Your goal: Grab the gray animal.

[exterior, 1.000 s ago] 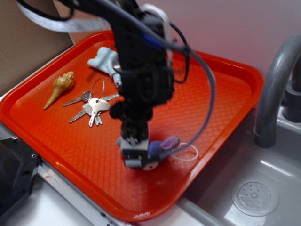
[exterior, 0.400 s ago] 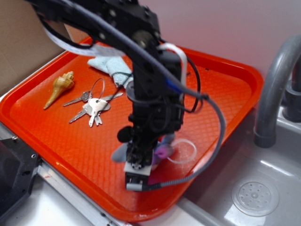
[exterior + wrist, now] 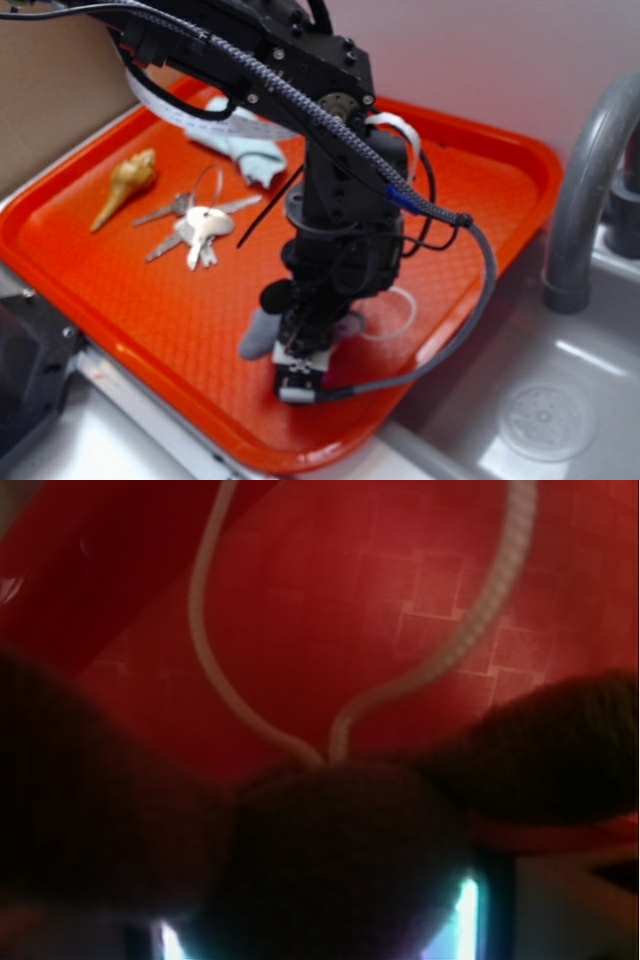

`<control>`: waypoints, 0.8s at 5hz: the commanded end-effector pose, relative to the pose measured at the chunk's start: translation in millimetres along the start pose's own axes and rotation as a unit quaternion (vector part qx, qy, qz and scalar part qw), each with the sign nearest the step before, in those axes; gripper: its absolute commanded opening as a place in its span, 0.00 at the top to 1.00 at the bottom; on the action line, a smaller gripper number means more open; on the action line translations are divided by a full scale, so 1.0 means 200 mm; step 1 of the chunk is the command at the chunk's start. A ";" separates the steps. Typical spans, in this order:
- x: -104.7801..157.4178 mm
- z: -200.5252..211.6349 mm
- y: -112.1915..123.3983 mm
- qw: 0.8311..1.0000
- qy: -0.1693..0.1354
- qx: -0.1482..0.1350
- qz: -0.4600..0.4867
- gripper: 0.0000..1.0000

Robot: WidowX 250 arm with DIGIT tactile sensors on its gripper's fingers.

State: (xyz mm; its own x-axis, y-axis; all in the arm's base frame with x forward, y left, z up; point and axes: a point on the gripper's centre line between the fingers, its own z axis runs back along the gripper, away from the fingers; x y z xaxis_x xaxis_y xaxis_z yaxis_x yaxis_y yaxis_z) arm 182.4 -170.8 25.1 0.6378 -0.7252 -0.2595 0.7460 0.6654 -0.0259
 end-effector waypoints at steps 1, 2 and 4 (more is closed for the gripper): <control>-0.14 0.35 0.15 0.987 -0.051 -0.015 0.154 1.00; -0.27 0.52 0.29 0.960 -0.065 -0.040 0.271 1.00; -0.53 0.81 0.38 0.906 -0.152 0.002 0.396 1.00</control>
State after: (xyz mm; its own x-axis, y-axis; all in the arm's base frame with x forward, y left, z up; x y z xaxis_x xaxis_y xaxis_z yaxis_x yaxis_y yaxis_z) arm 217.2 -67.5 193.3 0.9982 -0.0549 0.0226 0.0534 0.9966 0.0635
